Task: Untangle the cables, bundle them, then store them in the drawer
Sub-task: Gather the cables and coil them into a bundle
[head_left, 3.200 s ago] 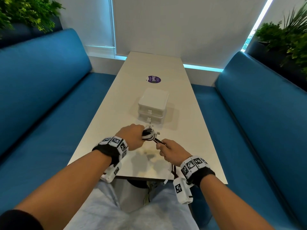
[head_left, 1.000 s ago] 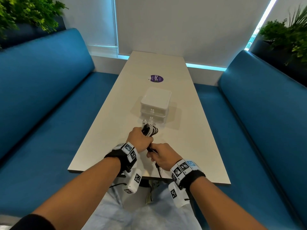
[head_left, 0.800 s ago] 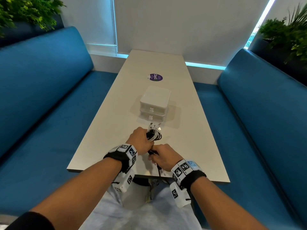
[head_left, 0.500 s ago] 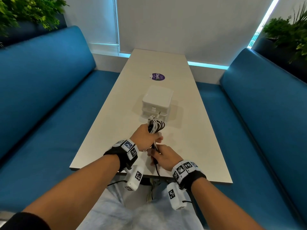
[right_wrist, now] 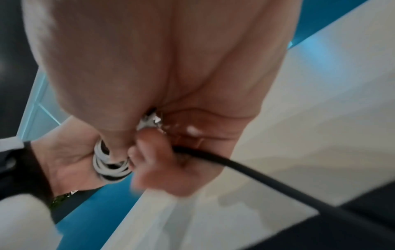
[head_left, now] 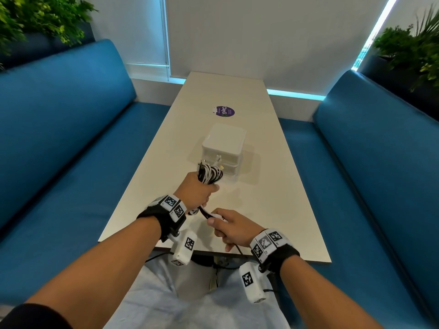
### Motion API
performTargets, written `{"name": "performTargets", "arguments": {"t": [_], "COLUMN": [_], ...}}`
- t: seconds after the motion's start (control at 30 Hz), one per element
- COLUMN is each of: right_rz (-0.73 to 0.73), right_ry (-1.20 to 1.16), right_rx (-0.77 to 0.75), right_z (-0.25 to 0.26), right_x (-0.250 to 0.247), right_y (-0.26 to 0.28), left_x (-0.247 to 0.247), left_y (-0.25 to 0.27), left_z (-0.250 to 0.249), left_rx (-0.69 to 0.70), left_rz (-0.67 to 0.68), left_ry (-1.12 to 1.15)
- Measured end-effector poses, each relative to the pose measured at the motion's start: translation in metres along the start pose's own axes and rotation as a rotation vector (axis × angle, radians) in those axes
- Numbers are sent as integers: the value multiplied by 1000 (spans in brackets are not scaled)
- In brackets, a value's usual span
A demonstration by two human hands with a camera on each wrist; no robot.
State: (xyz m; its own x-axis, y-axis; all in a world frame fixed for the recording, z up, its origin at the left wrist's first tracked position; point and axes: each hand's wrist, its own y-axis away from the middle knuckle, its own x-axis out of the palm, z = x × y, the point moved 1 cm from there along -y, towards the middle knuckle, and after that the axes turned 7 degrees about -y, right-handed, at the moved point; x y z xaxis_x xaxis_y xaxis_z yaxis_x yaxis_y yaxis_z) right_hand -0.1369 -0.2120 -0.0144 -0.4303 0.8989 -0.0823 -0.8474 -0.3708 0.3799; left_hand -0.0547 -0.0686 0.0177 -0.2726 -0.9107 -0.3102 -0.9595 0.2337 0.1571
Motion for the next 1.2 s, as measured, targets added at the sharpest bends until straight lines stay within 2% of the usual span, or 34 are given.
{"name": "performTargets", "arguments": {"t": [0.1, 0.17, 0.27, 0.4, 0.5, 0.67, 0.77, 0.9, 1.1, 1.2], "right_rz": [-19, 10, 41, -13, -79, -77, -77, -112, -144, -158], "right_ry": [135, 194, 212, 297, 311, 307, 311, 413, 407, 450], "right_rx": [-7, -27, -23, -9, -36, -46, -23, 121, 102, 92], "right_z": [3, 4, 1, -3, -2, -1, -2, 5, 9, 8], "right_x": [-7, -11, -11, -13, -19, -25, -30, -30, -16, -12], "right_y": [-1, 0, 2, 4, 4, 5, 3, 4, -1, -7], "left_x": [-3, -4, -5, 0, 5, 9, 12, 15, 22, 24], "left_y": [2, 3, 2, 3, 9, 16, 14, 8, 10, 11], "left_z": [2, 6, 13, 17, 18, 14, 13, 5, -2, -4], "left_rx": [89, 129, 128, 171, 231, 232, 243, 210, 226, 229], "left_rz": [86, 136, 130, 149, 218, 348, 290, 98, 91, 33], "left_ry": [-294, -378, -403, -398, -415, -442, -478, -490, -438, -350]}}
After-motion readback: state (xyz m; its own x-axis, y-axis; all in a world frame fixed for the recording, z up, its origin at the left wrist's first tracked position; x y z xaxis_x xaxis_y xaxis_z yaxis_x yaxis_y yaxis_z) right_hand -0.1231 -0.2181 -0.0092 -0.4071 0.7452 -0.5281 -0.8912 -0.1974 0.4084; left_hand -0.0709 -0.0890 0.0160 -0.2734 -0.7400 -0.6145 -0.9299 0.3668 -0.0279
